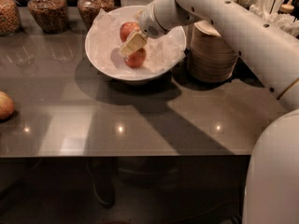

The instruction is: Pick apple from white bowl

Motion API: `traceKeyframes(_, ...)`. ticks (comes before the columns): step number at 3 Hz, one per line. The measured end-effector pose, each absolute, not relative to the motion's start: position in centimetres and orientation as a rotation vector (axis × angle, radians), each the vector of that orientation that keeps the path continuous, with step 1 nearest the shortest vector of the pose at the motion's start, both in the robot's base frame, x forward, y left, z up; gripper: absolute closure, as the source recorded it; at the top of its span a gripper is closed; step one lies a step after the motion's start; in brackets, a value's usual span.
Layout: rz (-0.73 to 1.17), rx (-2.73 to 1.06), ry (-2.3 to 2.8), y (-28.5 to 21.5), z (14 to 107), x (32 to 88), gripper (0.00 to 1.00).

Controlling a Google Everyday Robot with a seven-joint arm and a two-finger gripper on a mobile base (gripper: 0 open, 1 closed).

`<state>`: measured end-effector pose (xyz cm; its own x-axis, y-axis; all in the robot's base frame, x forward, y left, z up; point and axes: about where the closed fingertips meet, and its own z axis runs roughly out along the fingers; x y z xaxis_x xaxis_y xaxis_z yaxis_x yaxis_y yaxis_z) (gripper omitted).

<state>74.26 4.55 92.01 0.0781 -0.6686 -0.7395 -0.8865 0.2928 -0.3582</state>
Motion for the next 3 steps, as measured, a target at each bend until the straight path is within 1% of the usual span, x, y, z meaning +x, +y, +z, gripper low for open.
traceKeyframes(1, 0.302, -1.440, 1.654, 4.58, 91.97, 74.28, 0.37)
traceKeyframes(3, 0.301, -1.435, 1.649, 4.45, 92.10, 73.94, 0.83)
